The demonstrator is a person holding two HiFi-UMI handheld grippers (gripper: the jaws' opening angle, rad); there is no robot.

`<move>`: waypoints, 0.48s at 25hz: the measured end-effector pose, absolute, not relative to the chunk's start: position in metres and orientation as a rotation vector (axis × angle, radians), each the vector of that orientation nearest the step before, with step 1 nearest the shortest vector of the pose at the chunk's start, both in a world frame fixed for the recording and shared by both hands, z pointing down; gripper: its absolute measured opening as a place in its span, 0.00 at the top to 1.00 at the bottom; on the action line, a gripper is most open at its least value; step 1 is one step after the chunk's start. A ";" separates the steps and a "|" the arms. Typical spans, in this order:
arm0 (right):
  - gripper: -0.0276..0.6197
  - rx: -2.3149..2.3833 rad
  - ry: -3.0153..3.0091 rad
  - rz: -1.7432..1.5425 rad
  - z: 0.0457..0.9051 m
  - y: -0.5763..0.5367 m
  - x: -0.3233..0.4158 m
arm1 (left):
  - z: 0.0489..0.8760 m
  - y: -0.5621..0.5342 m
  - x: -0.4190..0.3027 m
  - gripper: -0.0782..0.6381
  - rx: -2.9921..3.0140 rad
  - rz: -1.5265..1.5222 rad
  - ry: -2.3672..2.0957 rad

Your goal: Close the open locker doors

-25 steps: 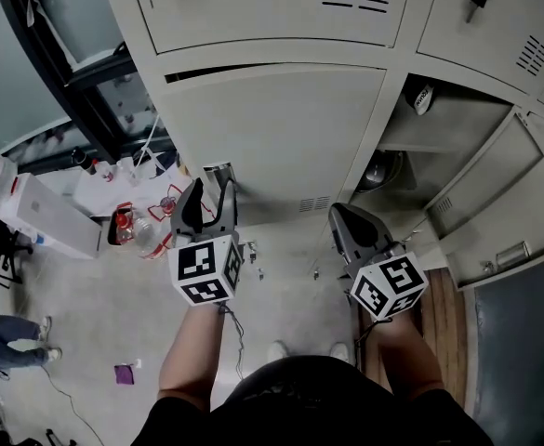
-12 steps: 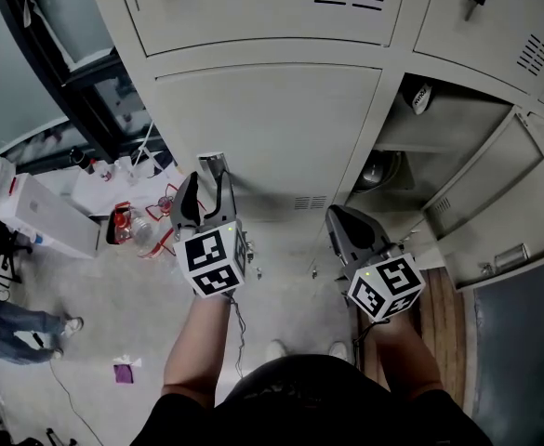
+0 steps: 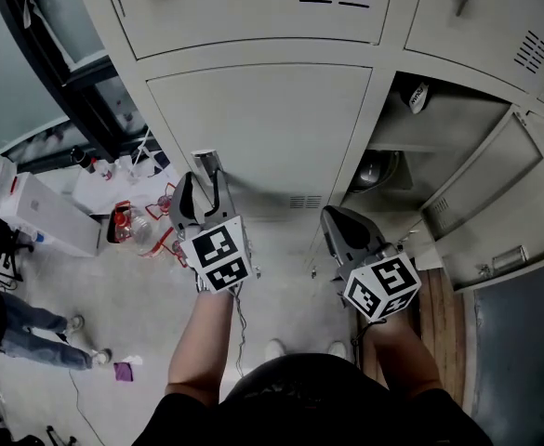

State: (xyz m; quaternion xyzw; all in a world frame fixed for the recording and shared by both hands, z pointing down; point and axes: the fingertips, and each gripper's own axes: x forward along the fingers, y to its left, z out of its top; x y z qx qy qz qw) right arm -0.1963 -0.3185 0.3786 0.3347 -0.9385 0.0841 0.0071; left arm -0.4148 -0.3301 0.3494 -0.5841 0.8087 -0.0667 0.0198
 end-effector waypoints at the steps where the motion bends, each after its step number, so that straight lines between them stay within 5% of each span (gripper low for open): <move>1: 0.96 1.046 -2.936 0.263 0.378 -0.319 -0.195 | 0.349 -0.330 -0.415 0.62 -1.815 -0.205 2.509; 12: 0.96 1.030 -2.946 0.238 0.372 -0.314 -0.191 | 0.346 -0.322 -0.408 0.62 -1.876 -0.177 2.469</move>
